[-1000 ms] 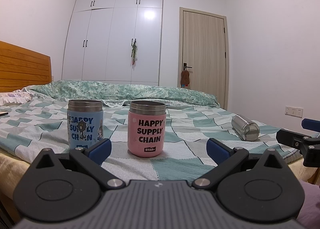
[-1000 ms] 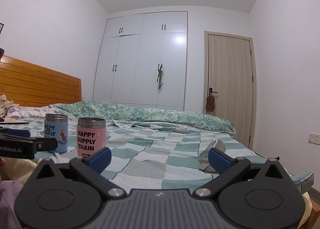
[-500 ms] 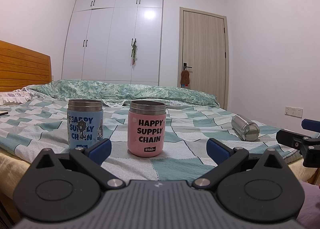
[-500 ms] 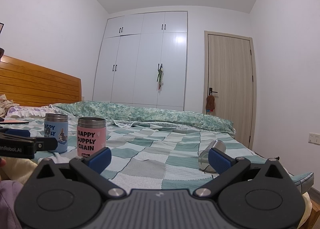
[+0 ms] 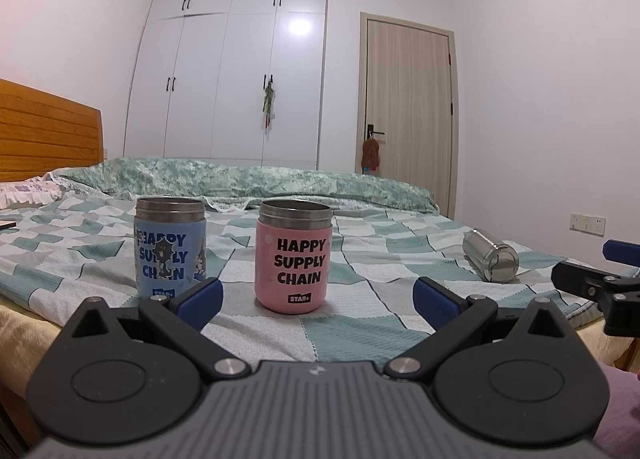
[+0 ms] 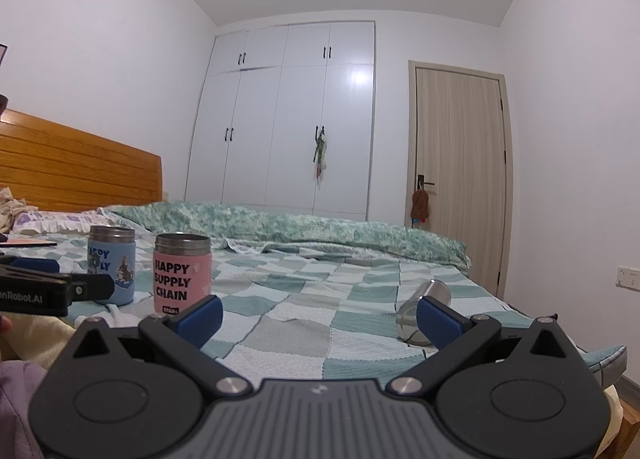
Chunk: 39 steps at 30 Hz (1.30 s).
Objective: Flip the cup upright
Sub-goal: 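Reach the right tool to the lying silver thermos and close on it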
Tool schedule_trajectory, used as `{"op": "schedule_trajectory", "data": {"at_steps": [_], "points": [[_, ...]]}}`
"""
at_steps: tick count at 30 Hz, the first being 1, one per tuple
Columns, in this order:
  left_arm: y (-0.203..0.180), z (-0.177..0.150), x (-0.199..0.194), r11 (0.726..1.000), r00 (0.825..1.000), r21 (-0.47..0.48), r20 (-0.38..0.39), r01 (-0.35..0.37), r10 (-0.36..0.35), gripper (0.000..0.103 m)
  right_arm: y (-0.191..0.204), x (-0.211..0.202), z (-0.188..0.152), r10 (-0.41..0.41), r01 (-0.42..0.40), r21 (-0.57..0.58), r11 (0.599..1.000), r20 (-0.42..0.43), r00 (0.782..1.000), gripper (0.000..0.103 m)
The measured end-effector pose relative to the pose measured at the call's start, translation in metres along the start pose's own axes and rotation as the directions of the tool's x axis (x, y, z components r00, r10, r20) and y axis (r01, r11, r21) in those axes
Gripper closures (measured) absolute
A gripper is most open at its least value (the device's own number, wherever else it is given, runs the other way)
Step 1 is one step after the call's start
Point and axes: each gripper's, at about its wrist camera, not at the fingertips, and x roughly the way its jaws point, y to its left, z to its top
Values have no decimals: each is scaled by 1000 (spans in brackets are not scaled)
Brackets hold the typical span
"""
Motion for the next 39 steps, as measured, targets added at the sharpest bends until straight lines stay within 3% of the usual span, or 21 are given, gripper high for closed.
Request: {"op": "schedule_trajectory", "data": {"at_steps": [6,12,18,25,34,39], "points": [[-8,9,13,999,998,-12,-19,51,-52,0,-28,32,22,-2,5,36,999,-84,996,0],[-40,23,44,993,994,55,-44,102,-100,0,-56,85,51,-28,30,4,1000,-210,977,0],[-75,34,96,983,981,67,-106,169,-162,0,-87,148,70,-43,47,0,999,-369,929,0],[-109,42,165,976,966,90,-184,199,-180,0,-117,212,70,-47,51,-7,999,-502,864,0],[-125,44,243,964,938,121,-288,238,-196,0,-148,283,54,-64,107,36,994,-607,792,0],[-127,42,277,962,929,150,-329,229,-170,0,-160,318,42,-56,143,78,987,-661,748,0]]}}
